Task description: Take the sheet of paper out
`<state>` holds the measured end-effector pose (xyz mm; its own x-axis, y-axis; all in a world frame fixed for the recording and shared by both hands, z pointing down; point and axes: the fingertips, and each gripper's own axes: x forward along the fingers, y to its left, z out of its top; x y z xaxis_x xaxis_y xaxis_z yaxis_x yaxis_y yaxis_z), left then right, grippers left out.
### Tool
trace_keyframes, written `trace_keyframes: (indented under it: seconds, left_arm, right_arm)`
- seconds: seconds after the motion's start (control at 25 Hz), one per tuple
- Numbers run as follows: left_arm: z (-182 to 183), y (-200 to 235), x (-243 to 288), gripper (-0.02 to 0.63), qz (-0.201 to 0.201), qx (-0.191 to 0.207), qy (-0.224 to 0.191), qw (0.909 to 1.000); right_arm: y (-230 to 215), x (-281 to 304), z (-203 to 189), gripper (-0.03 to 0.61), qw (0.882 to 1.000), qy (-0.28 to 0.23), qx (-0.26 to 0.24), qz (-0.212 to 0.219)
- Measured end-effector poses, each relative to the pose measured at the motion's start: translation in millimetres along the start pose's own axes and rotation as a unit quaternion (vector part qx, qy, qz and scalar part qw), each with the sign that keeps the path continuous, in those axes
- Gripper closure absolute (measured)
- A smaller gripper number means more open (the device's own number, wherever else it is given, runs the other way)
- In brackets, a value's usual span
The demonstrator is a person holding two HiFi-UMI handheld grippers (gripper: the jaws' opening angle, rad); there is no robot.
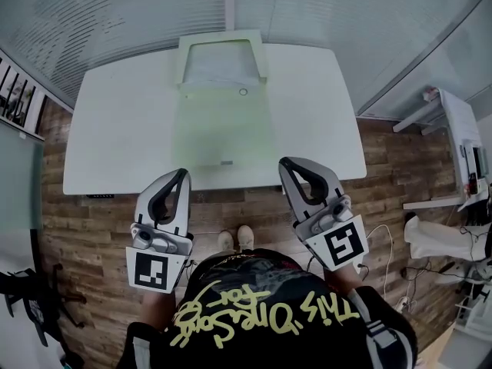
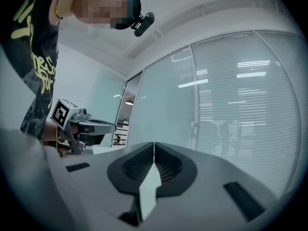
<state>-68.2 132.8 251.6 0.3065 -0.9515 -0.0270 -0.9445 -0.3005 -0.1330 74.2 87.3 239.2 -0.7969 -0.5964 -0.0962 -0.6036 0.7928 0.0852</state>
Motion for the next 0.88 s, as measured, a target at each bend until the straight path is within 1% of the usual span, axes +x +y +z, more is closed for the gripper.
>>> trace_keyframes:
  seconds: [0.4, 0.64, 0.88]
  left_arm:
    - [-1, 6, 3, 0.609, 0.013, 0.000, -0.004, 0.9999]
    - [-2, 3, 0, 0.609, 0.021, 0.004, -0.001, 0.9998]
    - [2, -3, 0, 0.609, 0.037, 0.005, -0.005, 0.9993]
  right_arm:
    - [-4, 6, -2, 0.569, 1.000, 0.001, -0.003, 0.008]
    - [-6, 1, -4, 0.569, 1.000, -0.001, -0.001, 0.012]
    - [-11, -3, -7, 0.569, 1.000, 0.000, 0.001, 0.026]
